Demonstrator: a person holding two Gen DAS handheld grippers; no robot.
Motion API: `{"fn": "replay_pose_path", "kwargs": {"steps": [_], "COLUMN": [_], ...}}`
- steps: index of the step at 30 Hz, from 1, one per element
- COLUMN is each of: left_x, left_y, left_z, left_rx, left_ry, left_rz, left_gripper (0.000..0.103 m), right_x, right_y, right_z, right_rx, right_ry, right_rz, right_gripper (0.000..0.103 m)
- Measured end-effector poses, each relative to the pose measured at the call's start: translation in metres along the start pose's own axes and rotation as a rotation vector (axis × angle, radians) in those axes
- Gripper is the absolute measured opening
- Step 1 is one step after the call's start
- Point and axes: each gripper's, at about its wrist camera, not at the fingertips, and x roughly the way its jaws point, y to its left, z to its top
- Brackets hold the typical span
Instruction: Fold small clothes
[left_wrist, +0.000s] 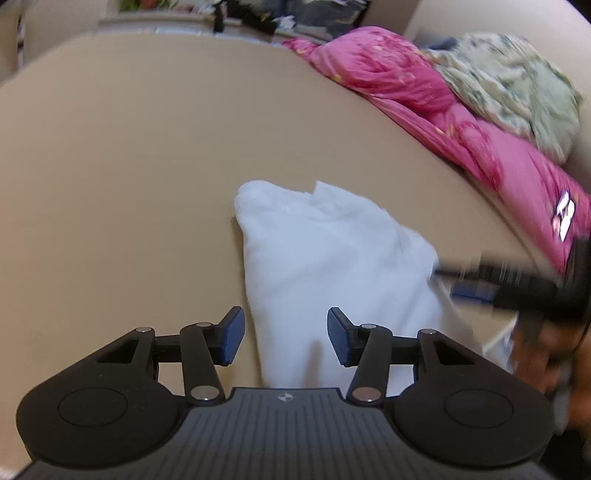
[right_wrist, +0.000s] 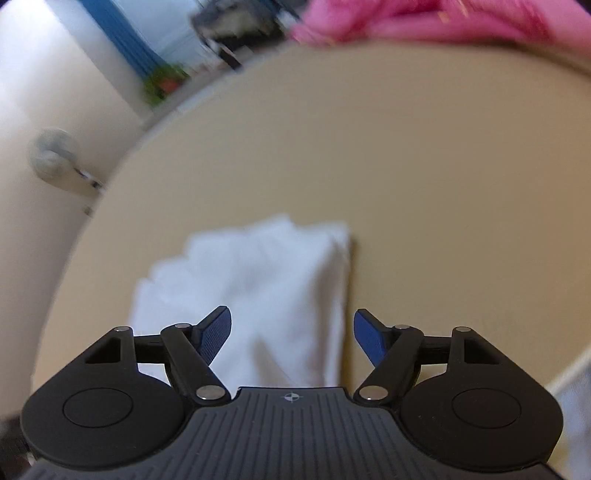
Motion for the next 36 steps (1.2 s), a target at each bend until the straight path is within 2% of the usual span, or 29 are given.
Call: {"fn": "replay_pose_path", "kwargs": {"steps": [1, 4, 8, 9, 10, 11, 12, 13, 15, 17, 19, 24, 26, 28, 30, 32, 33, 34, 36], "left_x": [0.011, 0.038, 0.073, 0.080, 0.084, 0.086, 0.087, 0.087, 0.079, 0.060, 0.033, -0.038, -0.056, -0.061, -0.057, -0.048, -0.045, -0.044, -0.044], "left_y": [0.005, 0.020, 0.040, 0.044, 0.048, 0.049, 0.048, 0.047, 0.046, 0.042, 0.043, 0.083, 0.101, 0.123, 0.148, 0.168, 0.173, 0.173, 0.171], "left_z": [0.007, 0.021, 0.025, 0.024, 0.023, 0.023, 0.022, 0.023, 0.023, 0.030, 0.043, 0.093, 0.106, 0.112, 0.109, 0.092, 0.081, 0.067, 0.046], "left_rx": [-0.029, -0.141, -0.288, -0.312, -0.327, -0.326, -0.313, -0.298, -0.277, -0.216, -0.167, -0.123, -0.104, -0.127, -0.155, -0.187, -0.192, -0.190, -0.180], "left_ry": [0.016, 0.055, 0.105, 0.116, 0.113, 0.100, 0.092, 0.087, 0.068, 0.032, -0.039, -0.163, -0.195, -0.203, -0.185, -0.117, -0.088, -0.080, -0.082], "left_rz": [-0.013, -0.039, -0.097, -0.114, -0.125, -0.131, -0.136, -0.136, -0.158, -0.143, -0.117, -0.106, -0.069, -0.002, 0.105, 0.166, 0.166, 0.159, 0.131], "left_gripper": [0.058, 0.060, 0.064, 0.065, 0.065, 0.065, 0.056, 0.043, 0.035, 0.033, 0.033, 0.035, 0.041, 0.049, 0.049, 0.049, 0.048, 0.048, 0.048], "right_x": [0.007, 0.023, 0.028, 0.029, 0.035, 0.036, 0.036, 0.036, 0.035, 0.028, 0.025, 0.027, 0.028, 0.039, 0.057, 0.072, 0.079, 0.080, 0.073], "right_y": [-0.003, -0.012, -0.009, -0.008, -0.002, -0.001, -0.001, 0.000, 0.005, 0.022, 0.041, 0.098, 0.122, 0.143, 0.151, 0.146, 0.144, 0.141, 0.144], "right_z": [-0.004, -0.010, -0.011, -0.012, -0.009, -0.010, -0.009, -0.009, -0.006, -0.006, -0.005, 0.005, 0.010, 0.016, 0.017, 0.014, 0.013, 0.011, 0.006], "right_rx": [0.008, 0.023, -0.007, -0.011, -0.012, -0.006, 0.008, 0.016, 0.027, 0.003, -0.017, -0.024, -0.040, -0.066, -0.069, -0.042, -0.027, -0.023, -0.069], "right_ry": [0.024, 0.076, 0.060, 0.057, 0.056, 0.060, 0.056, 0.048, 0.027, -0.020, -0.064, -0.173, -0.219, -0.211, -0.150, -0.102, -0.057, -0.029, -0.016], "right_rz": [-0.018, 0.000, 0.018, 0.027, 0.041, 0.075, 0.080, 0.077, 0.063, 0.052, 0.089, 0.268, 0.339, 0.373, 0.309, 0.176, 0.125, 0.120, 0.183], "right_gripper": [0.075, 0.075, 0.075, 0.068, 0.053, 0.044, 0.042, 0.038, 0.032, 0.028, 0.026, 0.025, 0.025, 0.034, 0.047, 0.047, 0.048, 0.048, 0.048]}}
